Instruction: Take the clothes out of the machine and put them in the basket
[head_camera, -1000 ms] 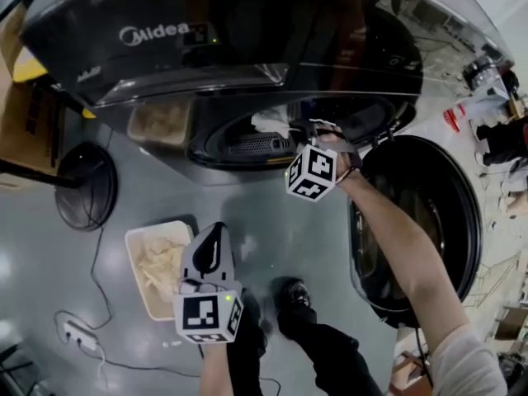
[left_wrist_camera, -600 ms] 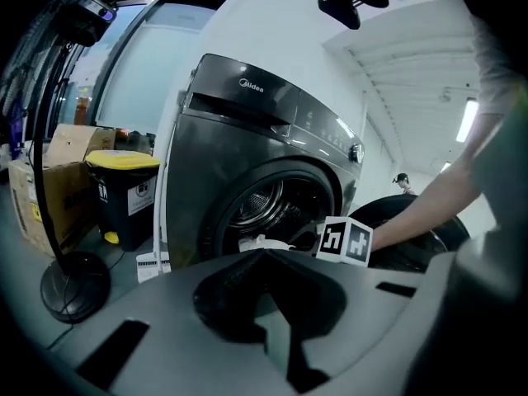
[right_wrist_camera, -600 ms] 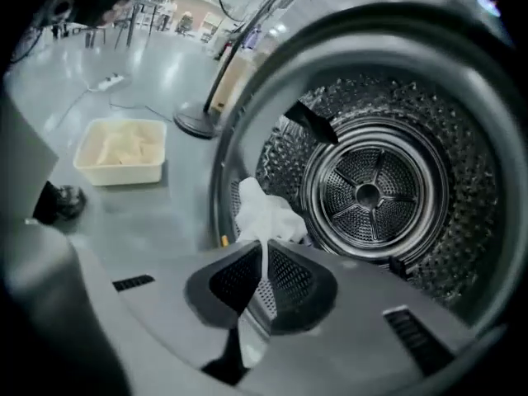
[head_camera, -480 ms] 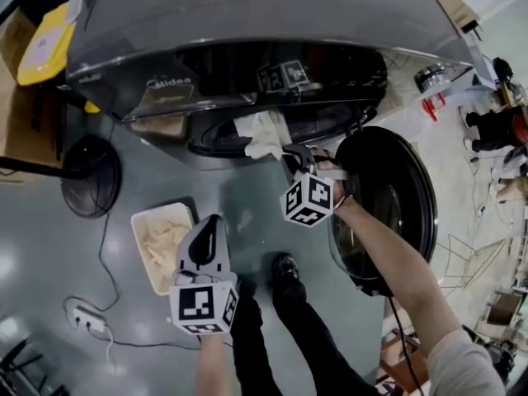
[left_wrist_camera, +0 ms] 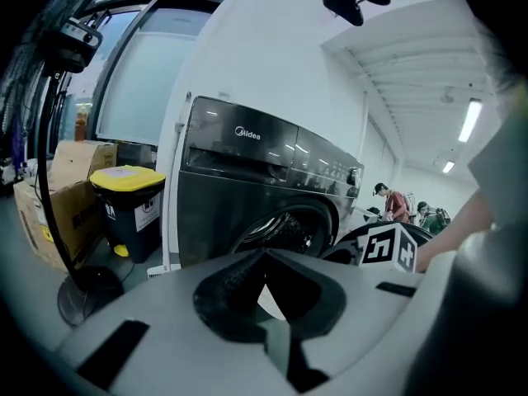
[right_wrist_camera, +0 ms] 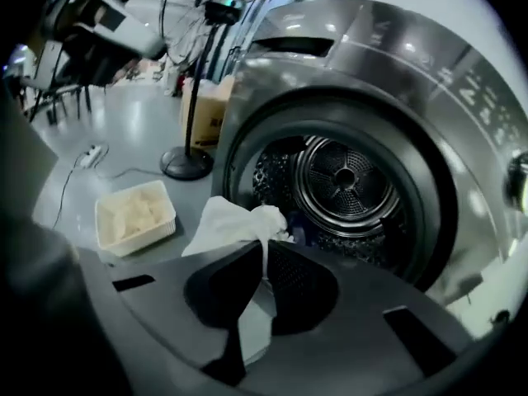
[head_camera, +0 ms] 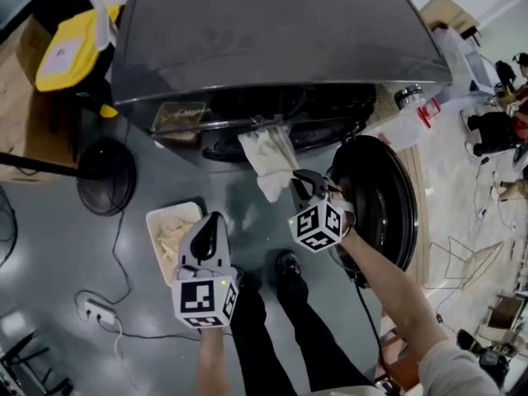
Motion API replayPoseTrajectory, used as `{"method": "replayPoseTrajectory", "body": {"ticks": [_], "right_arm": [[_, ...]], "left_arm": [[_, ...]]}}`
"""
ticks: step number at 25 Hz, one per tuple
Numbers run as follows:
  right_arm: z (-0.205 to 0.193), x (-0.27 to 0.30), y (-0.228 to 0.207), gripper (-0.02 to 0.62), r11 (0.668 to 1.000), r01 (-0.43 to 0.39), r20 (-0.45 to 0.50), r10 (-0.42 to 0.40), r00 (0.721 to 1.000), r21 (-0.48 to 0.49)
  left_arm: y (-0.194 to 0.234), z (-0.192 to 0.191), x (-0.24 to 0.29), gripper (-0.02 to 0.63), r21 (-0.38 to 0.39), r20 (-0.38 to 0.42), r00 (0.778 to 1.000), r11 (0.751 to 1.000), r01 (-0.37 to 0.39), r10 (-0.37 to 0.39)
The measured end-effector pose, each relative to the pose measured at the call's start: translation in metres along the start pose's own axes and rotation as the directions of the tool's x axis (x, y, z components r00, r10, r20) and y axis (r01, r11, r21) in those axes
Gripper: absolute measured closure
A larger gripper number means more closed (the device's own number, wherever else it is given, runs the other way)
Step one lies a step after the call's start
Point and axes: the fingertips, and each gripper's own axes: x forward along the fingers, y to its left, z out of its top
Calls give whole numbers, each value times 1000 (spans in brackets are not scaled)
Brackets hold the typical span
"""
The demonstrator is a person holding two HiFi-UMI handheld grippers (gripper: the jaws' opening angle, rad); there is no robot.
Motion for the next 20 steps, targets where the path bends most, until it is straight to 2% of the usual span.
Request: {"method": "replayPoseTrajectory", "body": {"ticks": [6, 11, 15, 20], "right_arm": [[25, -35, -6, 560, 982, 15, 88, -32, 996, 189], [53, -73, -10, 560, 963, 2, 182, -53, 982, 271], [80, -114, -9, 560, 955, -30, 277, -55, 959, 295], [123, -165, -10, 560, 941, -71, 397, -70, 915, 330]], "left_arm": [[-3, -1, -10, 588, -7, -15, 1000, 1000, -10, 10], [1, -2, -17, 588, -18, -17, 1000, 1000, -20, 19], [0, 0, -25, 588, -35, -9, 999, 999, -32, 32], [2, 9, -39, 588, -54, 13, 998, 997, -54, 55]]}}
